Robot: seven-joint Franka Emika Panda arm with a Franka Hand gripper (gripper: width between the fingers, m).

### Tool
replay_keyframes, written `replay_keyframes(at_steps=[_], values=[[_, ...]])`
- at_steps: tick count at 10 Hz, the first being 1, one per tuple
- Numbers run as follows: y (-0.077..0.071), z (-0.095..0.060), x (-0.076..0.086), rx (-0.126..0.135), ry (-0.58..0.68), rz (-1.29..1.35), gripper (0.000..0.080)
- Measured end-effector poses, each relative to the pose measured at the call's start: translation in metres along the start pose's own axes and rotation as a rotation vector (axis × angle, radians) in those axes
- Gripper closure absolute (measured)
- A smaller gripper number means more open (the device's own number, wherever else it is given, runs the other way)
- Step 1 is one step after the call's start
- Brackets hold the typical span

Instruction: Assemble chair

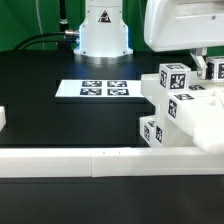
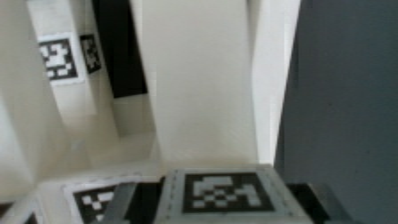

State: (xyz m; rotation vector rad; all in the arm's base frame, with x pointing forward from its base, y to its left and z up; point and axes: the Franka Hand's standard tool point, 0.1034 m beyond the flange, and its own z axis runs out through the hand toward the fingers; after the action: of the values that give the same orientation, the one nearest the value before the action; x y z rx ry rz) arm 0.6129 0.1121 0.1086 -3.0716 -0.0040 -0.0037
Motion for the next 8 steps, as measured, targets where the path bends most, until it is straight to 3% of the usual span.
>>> replay_keyframes(at_steps=[5, 8], values=[[0.0023, 0.0002, 0.0004, 0.017, 0.070, 0.414, 0.0526], [0.0014, 0.0003, 0.0012, 0.077, 0.057, 0.776, 0.0526]])
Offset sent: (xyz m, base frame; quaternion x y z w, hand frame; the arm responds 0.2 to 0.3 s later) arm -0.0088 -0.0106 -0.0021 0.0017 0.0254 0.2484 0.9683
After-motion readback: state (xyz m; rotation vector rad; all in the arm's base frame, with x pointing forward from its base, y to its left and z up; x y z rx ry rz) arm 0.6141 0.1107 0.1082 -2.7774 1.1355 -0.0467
